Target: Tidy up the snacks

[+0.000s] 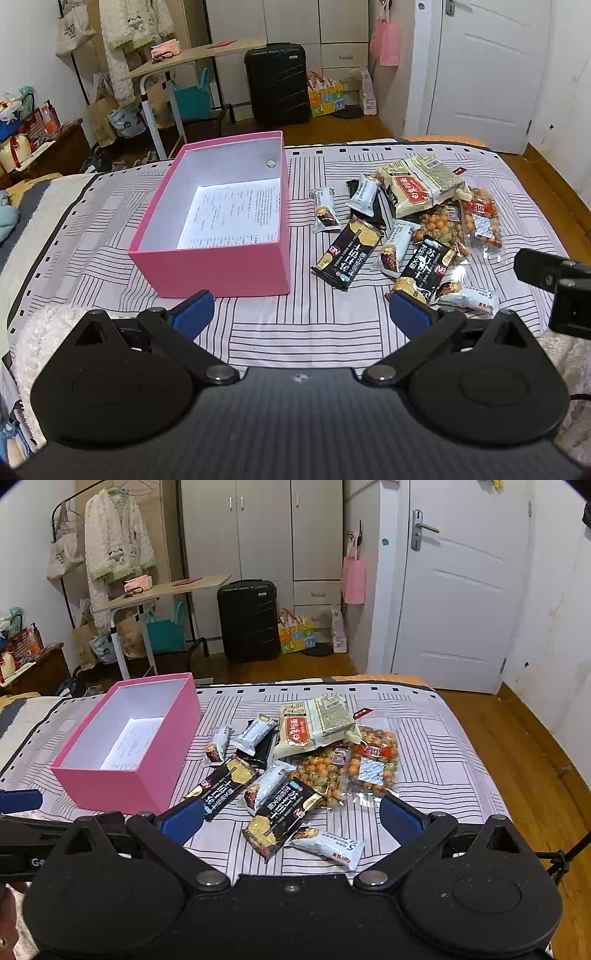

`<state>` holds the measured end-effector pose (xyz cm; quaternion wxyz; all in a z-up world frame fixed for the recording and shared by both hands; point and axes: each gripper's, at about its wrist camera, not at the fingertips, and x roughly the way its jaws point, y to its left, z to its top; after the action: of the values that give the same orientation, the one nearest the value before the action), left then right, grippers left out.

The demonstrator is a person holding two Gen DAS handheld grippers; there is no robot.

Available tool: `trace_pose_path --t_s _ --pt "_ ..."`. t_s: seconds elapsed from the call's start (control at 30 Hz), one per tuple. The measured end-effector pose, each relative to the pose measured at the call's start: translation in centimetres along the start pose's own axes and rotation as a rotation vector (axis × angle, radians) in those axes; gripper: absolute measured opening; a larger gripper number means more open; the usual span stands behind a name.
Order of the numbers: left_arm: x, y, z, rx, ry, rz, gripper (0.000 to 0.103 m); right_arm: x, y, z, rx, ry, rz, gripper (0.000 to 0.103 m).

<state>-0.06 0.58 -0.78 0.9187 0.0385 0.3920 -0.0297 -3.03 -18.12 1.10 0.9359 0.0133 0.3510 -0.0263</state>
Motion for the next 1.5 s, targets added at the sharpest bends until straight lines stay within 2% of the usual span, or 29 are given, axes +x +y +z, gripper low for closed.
trace_pose_path --t_s 0.33,0.5,0.73,0.87,1.13,1.5 --pt "0.2 0.3 -0.1 -0.027 0.001 -0.006 0.103 -0.4 0.2 -0.3 -0.008 -0.008 -0.008 0.102" --pt "0.4 0.4 -0.2 -0.044 -0.004 -0.028 0.103 -0.5 0.6 -0.6 -0.041 -0.033 -0.039 0.102" --pt "0.4 0.6 -0.7 -0.060 -0.025 -0.024 0.103 -0.3 0.2 -1.3 -0.024 -0.043 -0.030 0.102" --pt "0.2 0.5 -1.2 -0.048 -0.046 -0.010 0.103 -0.2 0.0 -1.7 -0.021 -0.053 -0.035 0.102" --pt "0.6 0.1 -1.9 -0.045 -0.033 -0.001 0.103 0.2 -0.3 -2.3 -0.023 -0.061 -0.047 0.102" --pt "-0.3 -0.7 -2.1 -0.034 -0.039 -0.031 0.103 0.0 -0.5 -2.5 -0.038 -0.063 -0.084 0.102"
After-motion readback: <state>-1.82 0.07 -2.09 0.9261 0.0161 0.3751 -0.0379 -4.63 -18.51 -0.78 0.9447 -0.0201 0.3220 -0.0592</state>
